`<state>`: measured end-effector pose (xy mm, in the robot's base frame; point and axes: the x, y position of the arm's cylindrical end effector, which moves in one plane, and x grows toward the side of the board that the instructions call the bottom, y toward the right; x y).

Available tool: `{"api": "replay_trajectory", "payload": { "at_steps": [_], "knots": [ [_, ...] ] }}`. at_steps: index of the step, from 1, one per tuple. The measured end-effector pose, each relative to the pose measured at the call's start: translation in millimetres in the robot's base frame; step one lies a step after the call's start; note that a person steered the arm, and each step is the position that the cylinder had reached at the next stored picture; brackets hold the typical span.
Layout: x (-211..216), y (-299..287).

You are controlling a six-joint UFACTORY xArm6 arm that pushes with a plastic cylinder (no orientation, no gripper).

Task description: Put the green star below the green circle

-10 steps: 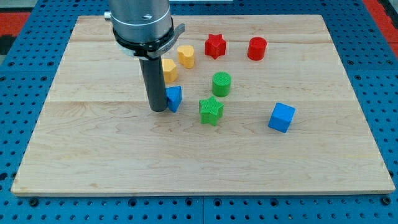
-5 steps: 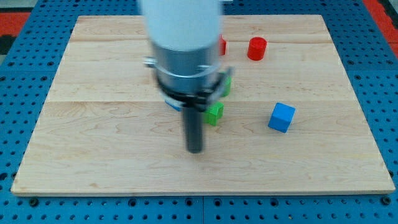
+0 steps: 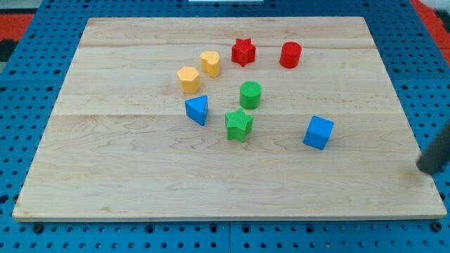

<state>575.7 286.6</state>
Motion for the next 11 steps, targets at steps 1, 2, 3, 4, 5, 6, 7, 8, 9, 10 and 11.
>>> {"api": "replay_trajectory", "payload": {
  "at_steps": [1, 2, 3, 4, 5, 6, 7, 8, 9, 10, 11],
  "knots": [
    [42.7, -30.6],
    [41.6, -83.7],
    [43.3, -163.7],
    [27.2, -240.0],
    [-9.8, -310.8],
    [-51.1, -346.2],
    [-104.1, -345.8],
    [-115.0, -332.6],
    [-115.0, -318.2],
    [-113.6, -309.5],
    [-106.5, -289.6]
  ]
}}
